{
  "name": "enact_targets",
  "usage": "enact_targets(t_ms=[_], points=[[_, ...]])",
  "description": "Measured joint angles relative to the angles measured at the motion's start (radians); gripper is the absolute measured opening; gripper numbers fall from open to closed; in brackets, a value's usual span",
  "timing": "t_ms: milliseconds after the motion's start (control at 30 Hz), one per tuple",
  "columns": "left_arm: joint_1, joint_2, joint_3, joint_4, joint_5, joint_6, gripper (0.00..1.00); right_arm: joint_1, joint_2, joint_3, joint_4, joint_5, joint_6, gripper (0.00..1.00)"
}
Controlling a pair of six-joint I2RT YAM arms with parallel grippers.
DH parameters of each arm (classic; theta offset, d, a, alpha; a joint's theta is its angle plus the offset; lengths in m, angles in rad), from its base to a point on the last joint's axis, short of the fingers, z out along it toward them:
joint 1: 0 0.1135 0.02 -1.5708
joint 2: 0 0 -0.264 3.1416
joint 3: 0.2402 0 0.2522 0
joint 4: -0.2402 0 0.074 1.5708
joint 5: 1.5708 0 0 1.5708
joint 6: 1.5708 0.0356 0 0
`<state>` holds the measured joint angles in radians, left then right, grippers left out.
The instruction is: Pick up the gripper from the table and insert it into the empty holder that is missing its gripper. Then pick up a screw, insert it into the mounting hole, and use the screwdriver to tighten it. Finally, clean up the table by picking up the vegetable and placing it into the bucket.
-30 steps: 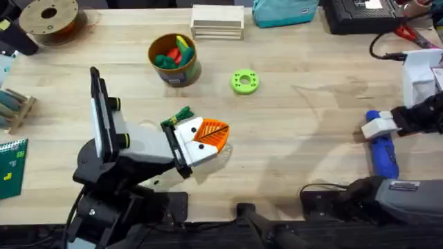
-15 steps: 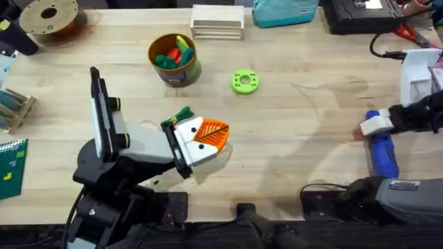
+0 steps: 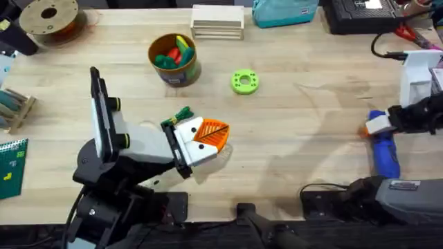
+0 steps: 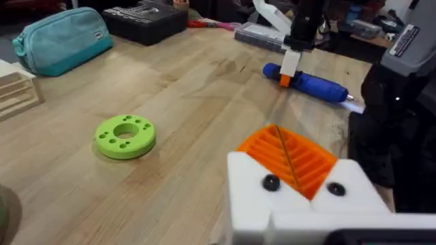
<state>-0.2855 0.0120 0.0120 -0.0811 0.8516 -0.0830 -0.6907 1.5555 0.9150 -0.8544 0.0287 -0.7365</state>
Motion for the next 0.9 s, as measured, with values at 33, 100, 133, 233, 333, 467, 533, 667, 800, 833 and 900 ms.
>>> enact_targets(t_ms=[33,100,133,233,333,467,533,667,800,833,900], points=[[0.000,0.000,0.000,0.000,0.000,0.000,0.004,-0.001,0.000,0.000,0.002,0.000,-0.001,0.384],[0.000,0.000,0.000,0.000,0.000,0.000,0.004,-0.001,0.000,-0.002,0.004,0.000,-0.002,0.270],[0.000,0.000,0.000,0.000,0.000,0.000,0.004,-0.001,0.000,-0.003,0.005,0.000,-0.003,0.218],[0.000,0.000,0.000,0.000,0.000,0.000,0.004,0.000,-0.004,-0.007,0.008,-0.005,0.000,0.044],[0.000,0.000,0.000,0.000,0.000,0.000,0.004,0.000,-0.024,-0.017,0.001,-0.016,0.004,0.032],[0.000,0.000,0.000,0.000,0.000,0.000,0.004,0.001,-0.071,-0.025,-0.002,-0.023,0.018,0.032],[0.000,0.000,0.000,0.000,0.000,0.000,0.004,0.002,-0.107,-0.025,-0.001,-0.023,0.023,0.032],[0.000,0.000,0.000,0.000,0.000,0.000,0.004,0.030,-0.209,-0.026,0.010,-0.023,0.028,0.032],[0.000,0.000,0.000,0.000,-0.002,0.000,0.004,0.106,-0.326,-0.026,0.017,-0.047,0.034,0.032],[0.000,0.000,0.000,0.000,-0.002,0.000,0.004,0.128,-0.351,-0.026,0.017,-0.059,0.039,0.032],[0.000,0.000,0.000,0.000,-0.002,0.000,0.004,0.177,-0.400,-0.026,0.026,-0.081,0.073,0.032]])
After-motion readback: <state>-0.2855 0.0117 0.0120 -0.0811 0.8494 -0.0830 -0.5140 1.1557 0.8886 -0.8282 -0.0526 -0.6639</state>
